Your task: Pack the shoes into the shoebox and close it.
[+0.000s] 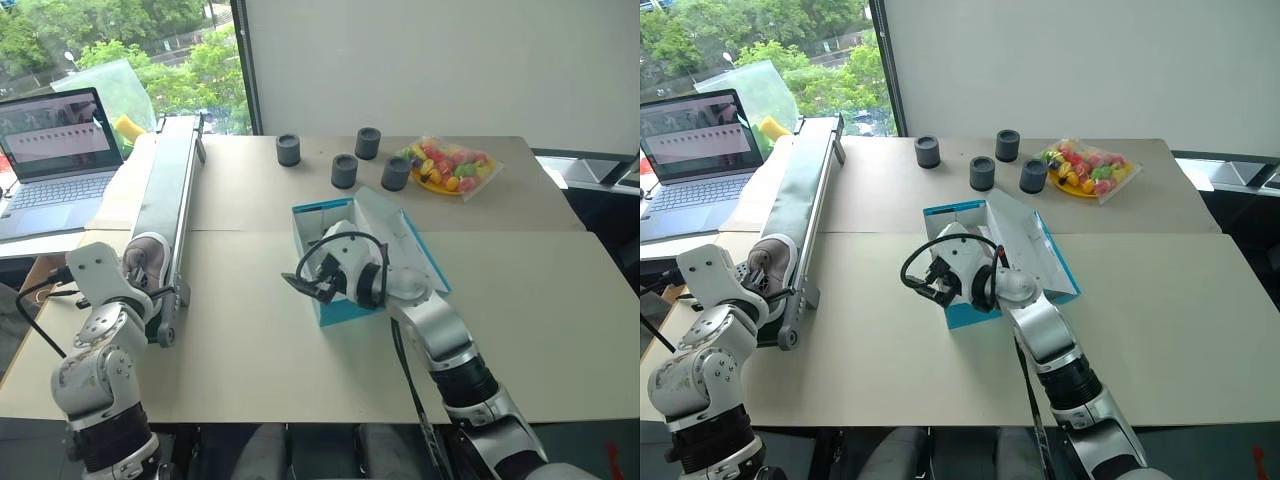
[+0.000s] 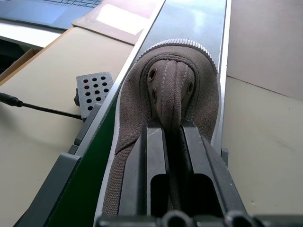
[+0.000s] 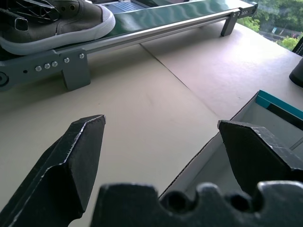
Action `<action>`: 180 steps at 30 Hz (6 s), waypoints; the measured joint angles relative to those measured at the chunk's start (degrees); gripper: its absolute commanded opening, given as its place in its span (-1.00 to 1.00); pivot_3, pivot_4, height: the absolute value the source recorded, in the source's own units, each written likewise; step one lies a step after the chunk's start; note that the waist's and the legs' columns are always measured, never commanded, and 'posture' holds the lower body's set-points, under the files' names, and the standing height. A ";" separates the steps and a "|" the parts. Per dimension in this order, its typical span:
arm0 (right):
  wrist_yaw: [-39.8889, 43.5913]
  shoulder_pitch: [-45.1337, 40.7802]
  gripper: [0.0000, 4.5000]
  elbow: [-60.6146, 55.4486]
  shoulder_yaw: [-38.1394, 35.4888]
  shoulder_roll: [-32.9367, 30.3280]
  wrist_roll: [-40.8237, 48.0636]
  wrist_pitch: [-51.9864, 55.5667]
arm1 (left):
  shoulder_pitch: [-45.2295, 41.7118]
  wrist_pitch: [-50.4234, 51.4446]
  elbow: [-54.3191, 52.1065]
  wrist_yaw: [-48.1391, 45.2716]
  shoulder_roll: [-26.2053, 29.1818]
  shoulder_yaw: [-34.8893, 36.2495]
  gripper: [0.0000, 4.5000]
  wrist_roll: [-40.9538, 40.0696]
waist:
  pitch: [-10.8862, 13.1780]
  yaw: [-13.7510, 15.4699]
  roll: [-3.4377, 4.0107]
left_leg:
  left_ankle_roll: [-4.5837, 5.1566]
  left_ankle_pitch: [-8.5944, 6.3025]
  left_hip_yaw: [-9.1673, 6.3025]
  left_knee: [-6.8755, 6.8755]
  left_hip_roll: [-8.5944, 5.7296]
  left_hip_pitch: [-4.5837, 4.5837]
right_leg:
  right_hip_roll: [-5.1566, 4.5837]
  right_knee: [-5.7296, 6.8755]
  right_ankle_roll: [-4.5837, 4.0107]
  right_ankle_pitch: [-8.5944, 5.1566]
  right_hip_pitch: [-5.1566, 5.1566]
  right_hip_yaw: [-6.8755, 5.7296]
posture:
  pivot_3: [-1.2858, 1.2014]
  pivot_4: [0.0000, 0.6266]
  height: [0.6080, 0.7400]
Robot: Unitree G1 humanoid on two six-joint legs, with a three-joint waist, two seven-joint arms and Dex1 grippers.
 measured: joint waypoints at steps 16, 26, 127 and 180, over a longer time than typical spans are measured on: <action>-7.83 -7.94 1.00 8.16 -15.91 11.81 13.31 14.83 | 0.46 -16.76 -9.70 -4.93 0.02 -24.41 -0.99 12.69 | 0.00 0.07 -0.04 | -0.03 -0.02 -0.01 -0.07 0.16 -0.29 | -0.03 -0.09 -0.03 0.02 -0.20 0.00 | 0.03 -0.52 1.00; -16.72 -15.65 1.00 15.68 -36.25 15.17 33.71 32.55 | -2.25 -3.95 -16.07 -9.23 -10.31 -19.84 -0.99 -11.75 | 0.00 -1.64 -0.04 | 0.02 -0.04 0.19 -0.06 0.13 -0.24 | 0.09 -0.04 -0.03 0.01 -0.18 0.02 | 0.03 -0.52 1.00; 5.65 -54.96 0.83 79.94 -8.27 7.77 5.14 27.20 | 17.91 -15.61 -20.10 -34.69 17.47 -29.30 0.16 -8.73 | 0.16 -2.12 0.19 | 0.09 -0.16 0.87 -0.17 0.30 -0.41 | 0.15 -0.24 -0.05 0.00 -0.43 0.12 | 0.03 -0.52 1.00; -31.04 8.45 -0.99 2.24 -31.63 6.59 9.97 25.29 | 9.73 -14.23 -15.84 -38.65 19.27 -28.34 0.16 -9.99 | -0.03 -1.32 -0.22 | 0.19 -0.20 1.19 0.08 0.51 0.20 | 0.14 -0.20 0.03 -0.02 0.23 0.32 | 0.03 -0.52 1.00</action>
